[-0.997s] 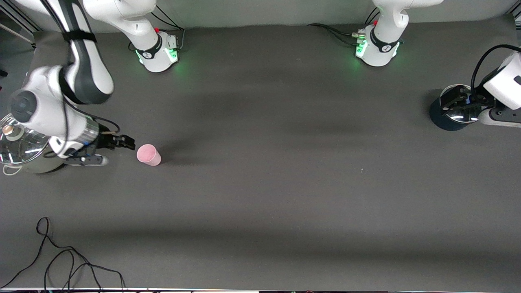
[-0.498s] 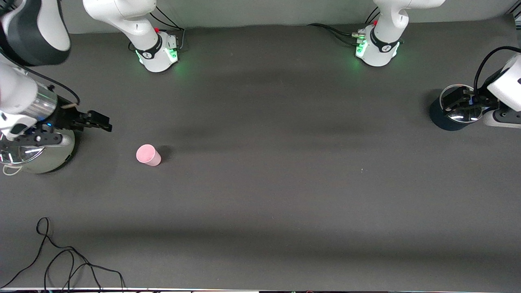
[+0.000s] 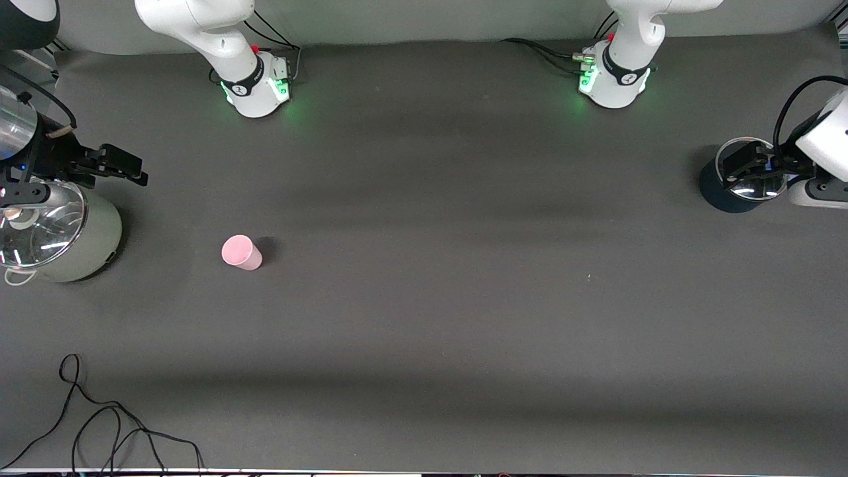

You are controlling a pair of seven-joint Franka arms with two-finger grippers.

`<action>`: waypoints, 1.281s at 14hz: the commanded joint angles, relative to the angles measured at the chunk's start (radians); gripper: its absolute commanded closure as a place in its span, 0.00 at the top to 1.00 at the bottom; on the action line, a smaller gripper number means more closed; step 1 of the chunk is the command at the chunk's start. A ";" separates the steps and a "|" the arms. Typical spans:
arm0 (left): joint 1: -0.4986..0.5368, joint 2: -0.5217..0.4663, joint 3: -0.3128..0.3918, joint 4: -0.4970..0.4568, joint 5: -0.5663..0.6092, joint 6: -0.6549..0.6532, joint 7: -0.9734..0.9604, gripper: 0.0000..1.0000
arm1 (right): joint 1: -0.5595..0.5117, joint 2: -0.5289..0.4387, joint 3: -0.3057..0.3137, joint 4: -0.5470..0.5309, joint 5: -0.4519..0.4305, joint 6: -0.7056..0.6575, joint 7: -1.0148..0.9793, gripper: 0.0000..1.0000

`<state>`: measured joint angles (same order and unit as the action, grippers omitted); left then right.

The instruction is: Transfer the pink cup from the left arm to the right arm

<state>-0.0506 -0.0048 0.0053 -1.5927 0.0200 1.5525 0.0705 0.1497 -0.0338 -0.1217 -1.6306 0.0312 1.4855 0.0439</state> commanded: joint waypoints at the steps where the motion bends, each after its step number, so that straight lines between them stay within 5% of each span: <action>1: 0.014 -0.017 -0.010 -0.021 0.003 0.015 0.023 0.99 | 0.007 0.017 -0.004 0.021 -0.021 -0.021 0.014 1.00; 9: 0.012 -0.021 -0.008 -0.021 -0.005 0.011 0.023 0.99 | -0.005 0.015 0.000 0.018 -0.021 -0.022 0.007 1.00; 11: 0.011 -0.018 -0.008 -0.021 -0.012 0.006 0.019 0.99 | -0.065 0.018 0.052 0.031 -0.019 -0.022 0.008 1.00; 13: 0.014 -0.020 -0.008 -0.023 -0.031 0.000 0.017 0.99 | -0.174 0.020 0.176 0.043 -0.020 -0.022 0.004 1.00; 18: 0.014 -0.020 -0.008 -0.030 -0.031 -0.005 0.020 0.99 | -0.116 0.020 0.169 0.043 -0.053 -0.022 0.013 1.00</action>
<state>-0.0457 -0.0048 0.0034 -1.6027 0.0013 1.5500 0.0815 0.0108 -0.0230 0.0491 -1.6162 0.0071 1.4814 0.0439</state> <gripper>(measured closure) 0.004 0.000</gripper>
